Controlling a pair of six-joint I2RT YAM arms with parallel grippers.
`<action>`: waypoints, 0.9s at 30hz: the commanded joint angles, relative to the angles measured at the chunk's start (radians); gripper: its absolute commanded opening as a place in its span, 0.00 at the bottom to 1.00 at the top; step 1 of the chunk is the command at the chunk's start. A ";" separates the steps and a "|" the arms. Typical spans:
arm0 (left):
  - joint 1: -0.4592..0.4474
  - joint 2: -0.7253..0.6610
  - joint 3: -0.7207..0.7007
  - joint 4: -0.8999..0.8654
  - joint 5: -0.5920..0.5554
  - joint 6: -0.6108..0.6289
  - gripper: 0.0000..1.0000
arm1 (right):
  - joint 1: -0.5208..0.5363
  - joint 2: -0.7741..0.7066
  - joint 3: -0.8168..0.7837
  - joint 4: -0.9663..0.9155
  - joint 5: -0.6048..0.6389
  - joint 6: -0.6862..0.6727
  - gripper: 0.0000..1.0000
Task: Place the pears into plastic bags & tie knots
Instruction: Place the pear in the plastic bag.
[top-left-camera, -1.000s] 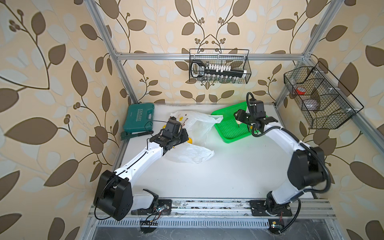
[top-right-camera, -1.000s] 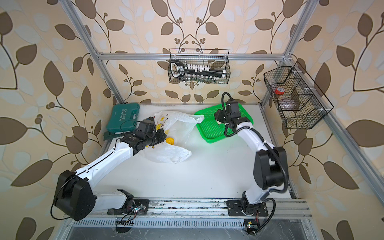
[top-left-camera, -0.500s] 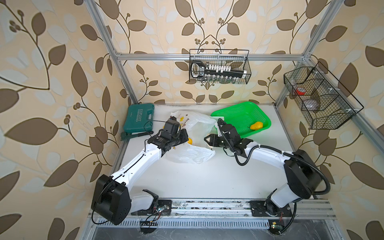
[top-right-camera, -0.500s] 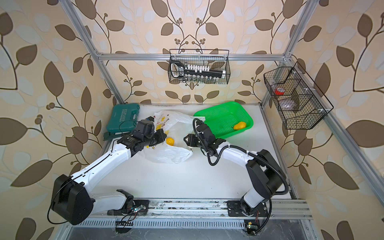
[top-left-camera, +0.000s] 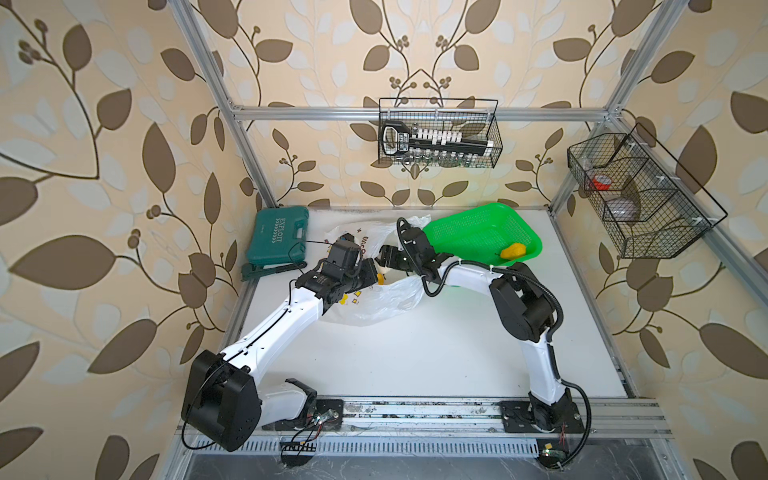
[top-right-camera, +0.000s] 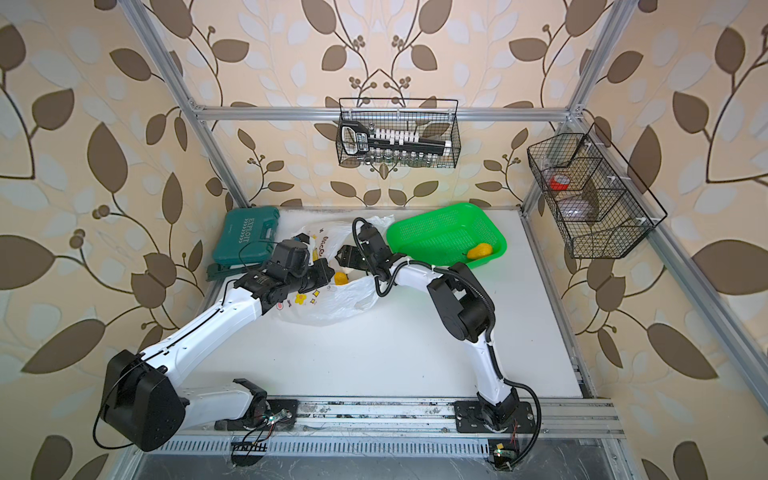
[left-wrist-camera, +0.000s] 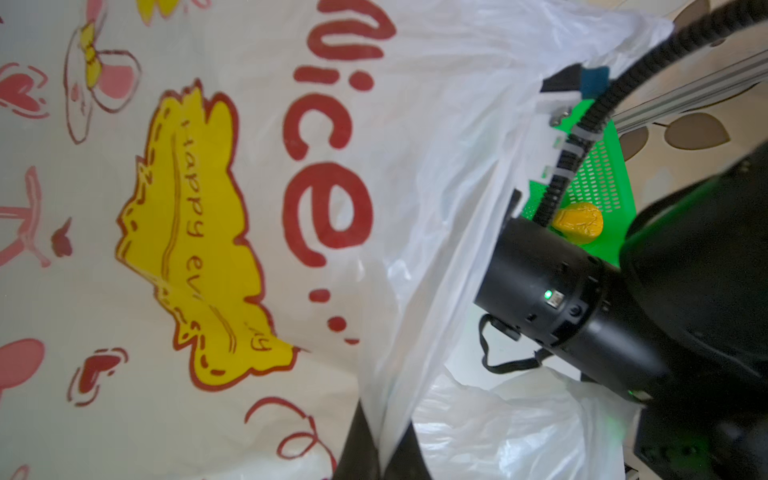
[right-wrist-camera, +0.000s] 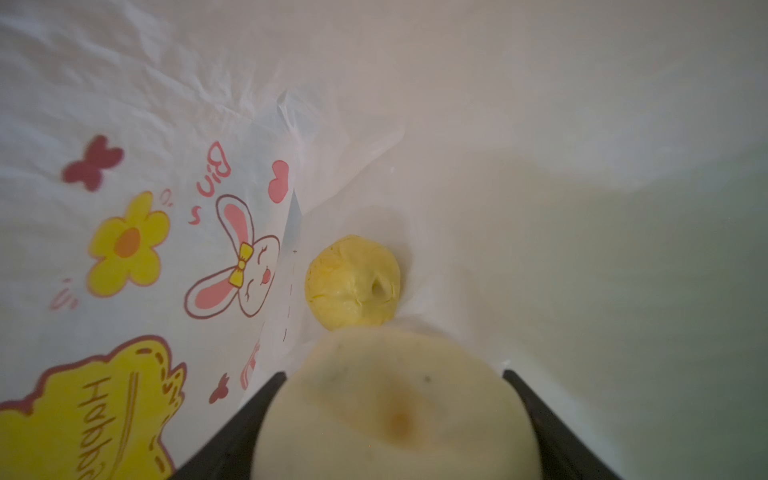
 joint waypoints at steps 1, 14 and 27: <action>-0.012 0.001 0.012 0.030 0.001 -0.014 0.00 | 0.008 0.001 0.032 -0.062 -0.050 -0.032 0.88; -0.012 -0.006 0.001 0.047 -0.030 -0.025 0.00 | -0.011 -0.405 -0.270 -0.174 -0.135 -0.153 0.95; -0.012 -0.016 -0.014 0.081 -0.019 -0.030 0.00 | -0.430 -0.752 -0.364 -0.556 0.294 -0.174 0.94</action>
